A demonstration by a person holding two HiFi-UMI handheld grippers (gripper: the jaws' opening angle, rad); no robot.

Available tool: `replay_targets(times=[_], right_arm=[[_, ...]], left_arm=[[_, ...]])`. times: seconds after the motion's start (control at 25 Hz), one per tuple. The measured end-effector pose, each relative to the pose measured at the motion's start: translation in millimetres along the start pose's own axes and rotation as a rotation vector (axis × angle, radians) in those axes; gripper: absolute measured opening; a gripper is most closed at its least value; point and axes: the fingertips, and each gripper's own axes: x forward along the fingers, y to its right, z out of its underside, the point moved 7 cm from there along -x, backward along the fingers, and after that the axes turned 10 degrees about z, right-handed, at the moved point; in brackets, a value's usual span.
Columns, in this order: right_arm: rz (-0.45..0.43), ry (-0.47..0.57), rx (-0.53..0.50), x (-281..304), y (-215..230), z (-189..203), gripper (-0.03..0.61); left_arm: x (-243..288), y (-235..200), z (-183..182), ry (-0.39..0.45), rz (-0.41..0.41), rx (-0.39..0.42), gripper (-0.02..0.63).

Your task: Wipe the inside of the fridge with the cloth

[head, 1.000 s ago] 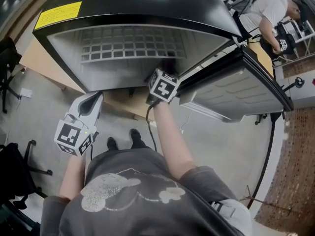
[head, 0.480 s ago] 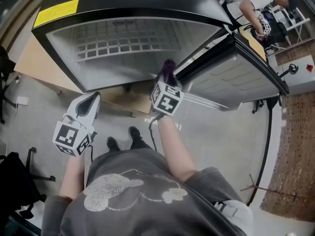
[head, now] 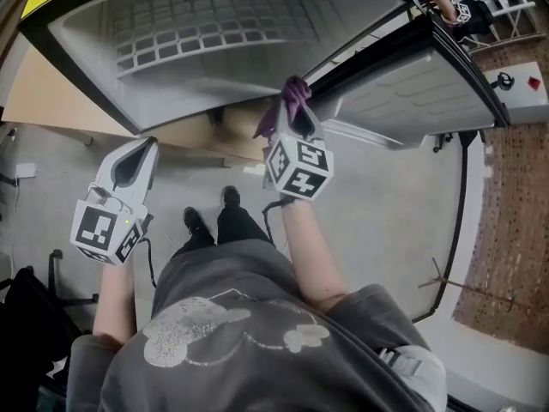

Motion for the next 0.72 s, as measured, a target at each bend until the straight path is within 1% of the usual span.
replay_targets(times=[0.2,0.28,0.56,0.72], right_arm=[[0.044,-0.059,-0.005,-19.2,16.4,24.7,0.083],[0.043,-0.067,0.0,-23.8,18.9,28.0,0.083],[-0.033,-0.038,-0.028,-21.0,13.9,32.8,0.083],[-0.097,-0.03,-0.034,-35.3,6.4,42.5,0.083]], left_arm=[[2.4,5.2,6.9,-0.035,0.038,-0.031,0.017],[4.5,8.3,10.8,-0.039,0.049,-0.043,0.017],[15.7,24.9,17.8,-0.064,0.086,-0.046,0.017],[13.7,40.4,22.2,-0.079,0.085,-0.043,0.017]])
